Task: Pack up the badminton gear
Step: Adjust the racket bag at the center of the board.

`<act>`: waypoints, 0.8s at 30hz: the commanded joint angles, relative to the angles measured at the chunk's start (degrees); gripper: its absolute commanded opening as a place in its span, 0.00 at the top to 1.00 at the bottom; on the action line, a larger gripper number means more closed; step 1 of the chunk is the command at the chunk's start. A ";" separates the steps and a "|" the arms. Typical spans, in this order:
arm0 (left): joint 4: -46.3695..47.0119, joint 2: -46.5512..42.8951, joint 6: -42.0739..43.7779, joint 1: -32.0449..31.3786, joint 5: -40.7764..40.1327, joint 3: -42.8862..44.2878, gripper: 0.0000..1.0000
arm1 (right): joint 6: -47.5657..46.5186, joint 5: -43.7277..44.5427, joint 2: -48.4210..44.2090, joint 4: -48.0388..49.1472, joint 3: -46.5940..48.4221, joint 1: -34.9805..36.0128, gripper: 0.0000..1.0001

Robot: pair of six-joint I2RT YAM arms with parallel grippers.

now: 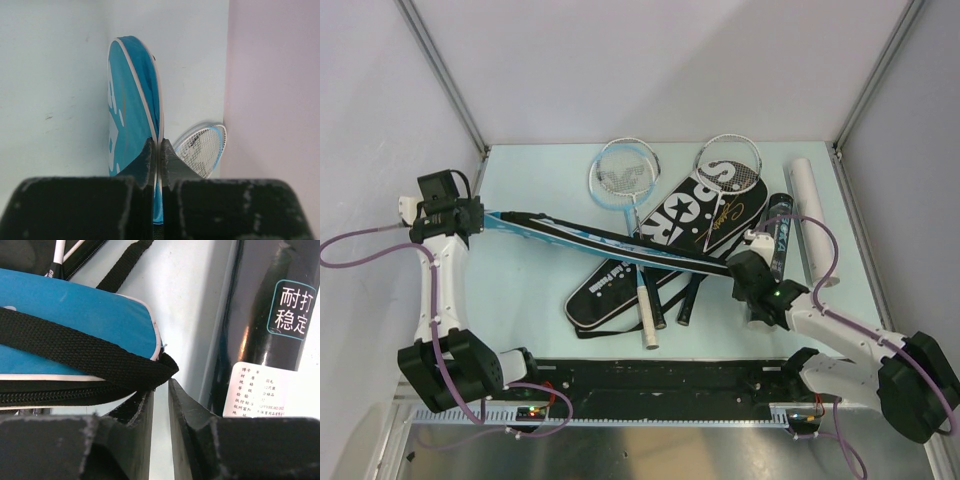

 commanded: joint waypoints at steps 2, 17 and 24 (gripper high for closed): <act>1.59 -0.42 1.09 -0.04 -1.41 2.37 1.00 | -3.85 1.13 0.74 6.04 1.38 0.05 0.82; 1.69 -0.87 2.18 -0.21 -1.44 1.66 1.00 | -9.99 -13.36 -9.00 4.03 3.94 0.93 1.00; 1.71 -0.62 1.78 -0.22 -0.55 1.57 1.00 | -10.26 -22.54 -7.83 6.22 9.44 5.28 1.00</act>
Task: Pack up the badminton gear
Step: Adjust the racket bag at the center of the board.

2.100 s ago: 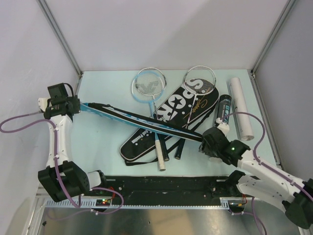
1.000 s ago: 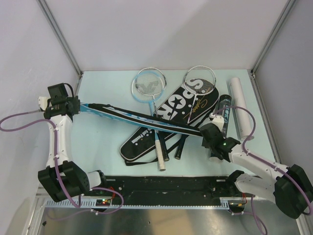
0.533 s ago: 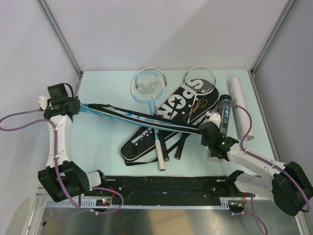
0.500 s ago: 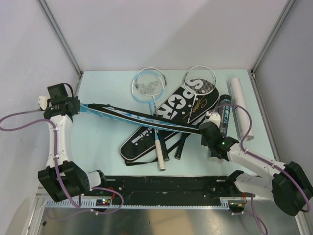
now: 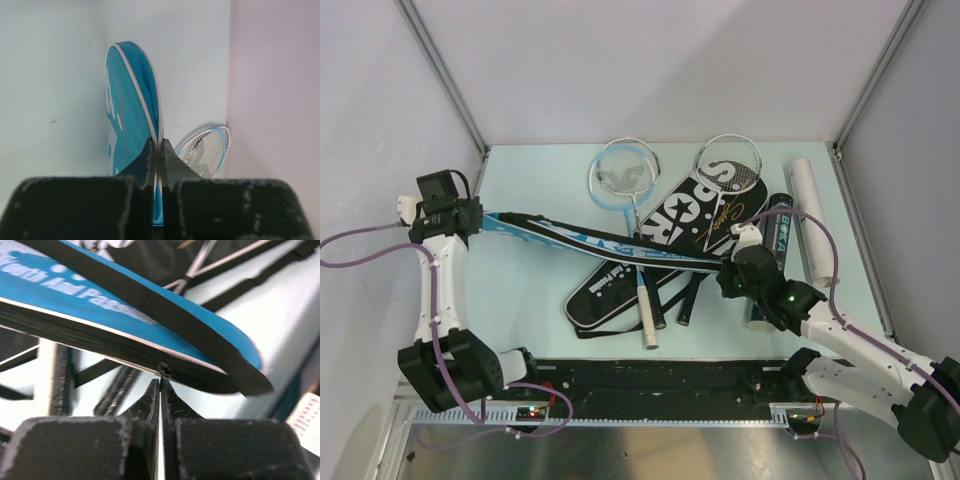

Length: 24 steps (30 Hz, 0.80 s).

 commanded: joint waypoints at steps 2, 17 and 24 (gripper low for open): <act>1.62 -0.75 0.25 -0.22 -0.02 1.53 1.00 | -1.03 -9.28 3.02 4.67 7.76 3.92 1.00; 1.75 -4.23 -2.21 -0.24 7.25 -2.61 1.00 | 5.80 -11.33 40.38 31.32 34.48 15.11 1.00; 1.80 -6.00 -3.26 -0.22 12.61 -4.06 1.00 | 4.12 -16.44 57.90 32.03 55.57 17.28 1.00</act>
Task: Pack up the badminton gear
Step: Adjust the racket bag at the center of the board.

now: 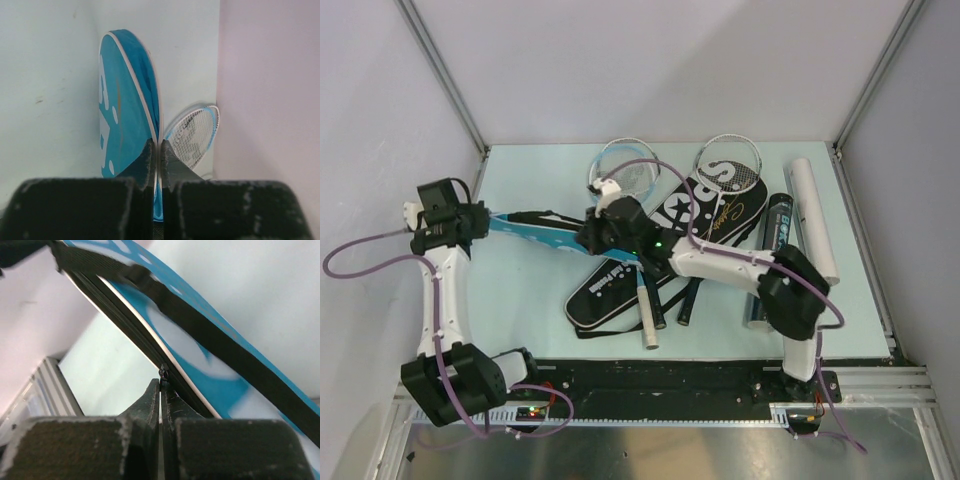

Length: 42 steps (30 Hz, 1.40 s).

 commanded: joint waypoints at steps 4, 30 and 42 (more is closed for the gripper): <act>0.61 -2.83 -3.09 -0.29 10.69 -1.33 1.00 | -2.69 -4.72 11.80 7.43 19.09 1.60 1.00; 0.69 -6.61 3.90 3.15 8.93 -0.80 1.00 | 0.60 -16.56 0.43 -0.77 11.58 -4.59 0.42; 0.72 -8.62 16.69 3.54 8.02 0.46 1.00 | 0.86 -6.12 -10.30 -20.77 4.86 -16.64 0.46</act>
